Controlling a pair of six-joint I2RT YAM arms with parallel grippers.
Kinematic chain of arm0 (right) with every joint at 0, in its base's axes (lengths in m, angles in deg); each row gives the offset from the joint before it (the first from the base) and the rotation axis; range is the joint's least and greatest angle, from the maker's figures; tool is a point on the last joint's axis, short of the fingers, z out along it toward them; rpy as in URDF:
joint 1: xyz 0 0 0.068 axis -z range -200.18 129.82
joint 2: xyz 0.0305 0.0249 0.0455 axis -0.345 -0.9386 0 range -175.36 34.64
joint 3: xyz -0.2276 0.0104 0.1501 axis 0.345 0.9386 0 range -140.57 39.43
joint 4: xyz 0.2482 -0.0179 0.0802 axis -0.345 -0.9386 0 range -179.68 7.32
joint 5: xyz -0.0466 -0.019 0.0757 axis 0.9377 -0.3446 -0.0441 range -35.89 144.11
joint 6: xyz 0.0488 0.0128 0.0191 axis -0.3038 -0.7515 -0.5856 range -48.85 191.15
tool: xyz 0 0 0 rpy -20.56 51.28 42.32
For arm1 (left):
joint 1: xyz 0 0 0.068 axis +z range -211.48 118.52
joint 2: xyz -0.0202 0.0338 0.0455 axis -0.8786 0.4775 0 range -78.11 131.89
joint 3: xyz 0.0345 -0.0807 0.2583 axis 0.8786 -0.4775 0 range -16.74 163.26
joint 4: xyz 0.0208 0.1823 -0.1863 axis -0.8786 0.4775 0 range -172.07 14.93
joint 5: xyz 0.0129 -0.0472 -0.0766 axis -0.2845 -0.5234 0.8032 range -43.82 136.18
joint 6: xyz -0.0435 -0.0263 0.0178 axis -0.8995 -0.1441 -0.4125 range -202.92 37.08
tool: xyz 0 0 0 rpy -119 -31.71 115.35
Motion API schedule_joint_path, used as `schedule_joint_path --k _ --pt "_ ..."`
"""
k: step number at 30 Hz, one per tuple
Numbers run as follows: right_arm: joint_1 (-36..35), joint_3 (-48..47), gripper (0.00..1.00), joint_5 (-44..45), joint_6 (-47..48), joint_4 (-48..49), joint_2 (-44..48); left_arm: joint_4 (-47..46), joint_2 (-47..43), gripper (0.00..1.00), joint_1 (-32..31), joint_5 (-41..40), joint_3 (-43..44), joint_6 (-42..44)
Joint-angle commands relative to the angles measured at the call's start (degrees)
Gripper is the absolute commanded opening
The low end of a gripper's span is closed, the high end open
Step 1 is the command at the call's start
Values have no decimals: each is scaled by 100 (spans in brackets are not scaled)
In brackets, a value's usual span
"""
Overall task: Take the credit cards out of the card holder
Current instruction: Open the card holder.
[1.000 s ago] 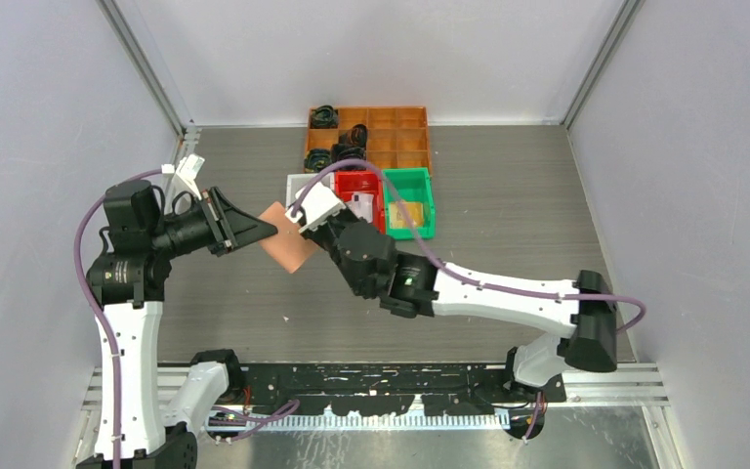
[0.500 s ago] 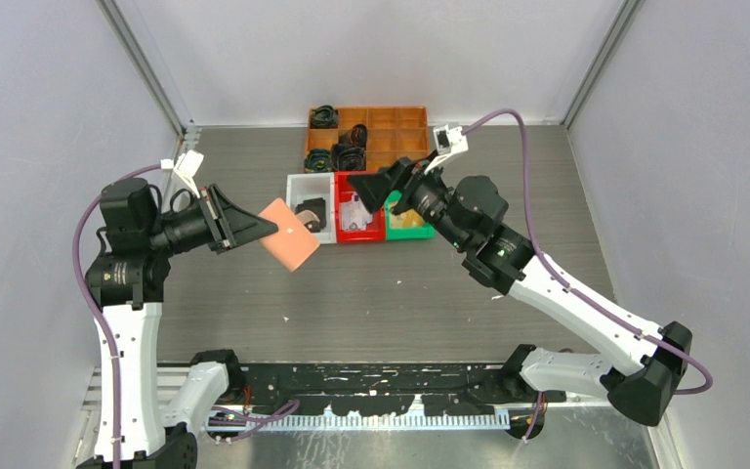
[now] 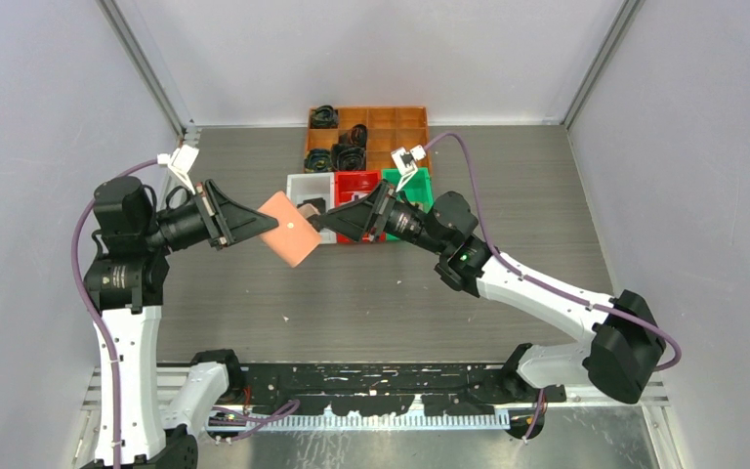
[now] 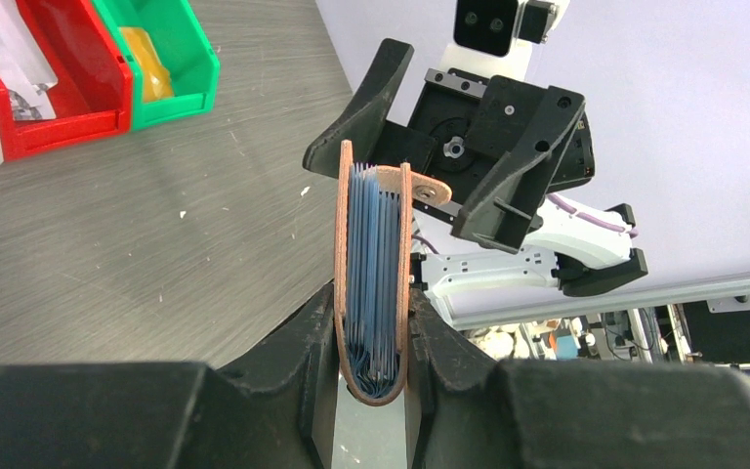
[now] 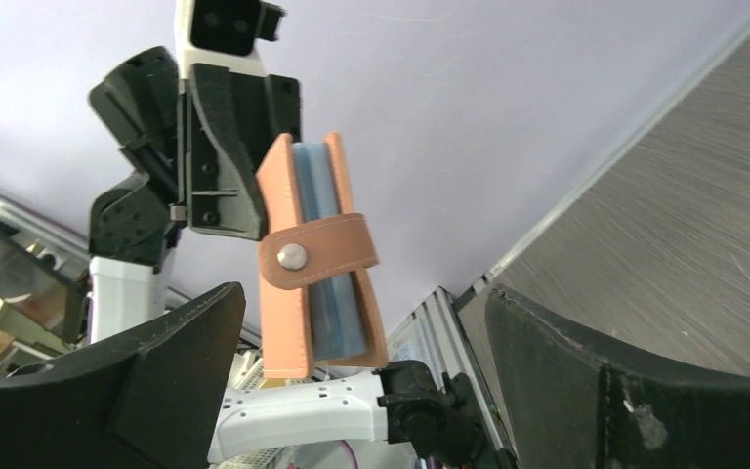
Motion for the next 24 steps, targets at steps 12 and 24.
schedule_joint_path --k 12,24 --pt "-448 -200 77 75 158 1855 -590 -689 -107 0 -16 380 394 -530" --pt "-424 -412 54 516 -110 2161 -575 -641 -140 0 -15 505 321 -461"
